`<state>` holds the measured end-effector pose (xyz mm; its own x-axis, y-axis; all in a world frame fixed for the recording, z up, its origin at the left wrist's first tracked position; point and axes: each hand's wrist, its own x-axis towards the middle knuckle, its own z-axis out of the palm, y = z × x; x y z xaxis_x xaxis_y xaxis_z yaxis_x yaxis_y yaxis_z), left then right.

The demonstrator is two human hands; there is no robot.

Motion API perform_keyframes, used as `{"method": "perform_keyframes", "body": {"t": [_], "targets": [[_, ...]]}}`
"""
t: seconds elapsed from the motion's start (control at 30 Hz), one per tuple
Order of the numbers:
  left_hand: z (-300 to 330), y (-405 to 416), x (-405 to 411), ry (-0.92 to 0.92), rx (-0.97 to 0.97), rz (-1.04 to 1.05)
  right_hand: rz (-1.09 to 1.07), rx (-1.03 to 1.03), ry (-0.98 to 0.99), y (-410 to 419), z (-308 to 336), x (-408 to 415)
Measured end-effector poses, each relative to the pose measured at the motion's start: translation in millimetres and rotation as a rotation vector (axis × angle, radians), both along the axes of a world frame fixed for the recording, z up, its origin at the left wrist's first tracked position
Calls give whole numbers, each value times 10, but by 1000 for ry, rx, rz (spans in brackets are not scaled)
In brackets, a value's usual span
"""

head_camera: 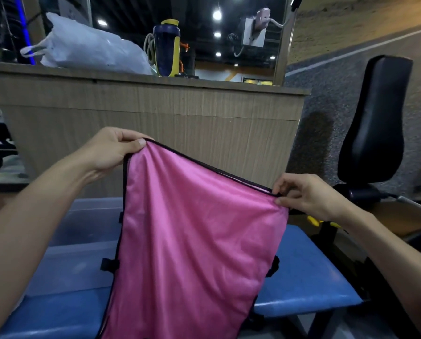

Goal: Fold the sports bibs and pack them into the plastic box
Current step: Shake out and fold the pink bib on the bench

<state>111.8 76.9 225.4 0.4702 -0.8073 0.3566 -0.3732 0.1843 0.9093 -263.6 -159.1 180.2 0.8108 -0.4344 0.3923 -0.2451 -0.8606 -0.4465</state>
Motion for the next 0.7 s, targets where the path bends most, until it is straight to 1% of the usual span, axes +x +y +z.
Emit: {"method": "perform_keyframes", "body": {"t": [0.1,0.2,0.27,0.33,0.4,0.5,0.6,0.7], "targets": [[12,-13,-18,-5,-17,49,-14,11,62,8,9,17],[31,3,-25,18,-17,34,-37,24,101,-7,-6,31],[35,8,-37,29,-36,25,-14,120,97,9,-16,32],[46,15,-58,33,-47,31,34,253,60,45,-26,23],[52,19,-87,21,-51,40,65,407,-18,101,-51,20],[45,13,-147,1,-60,45,63,594,-127,189,-59,61],[26,-16,-174,-17,-66,65,41,652,-183,226,-10,102],[29,-19,-159,-31,-69,99,0,641,-175,205,38,80]]}}
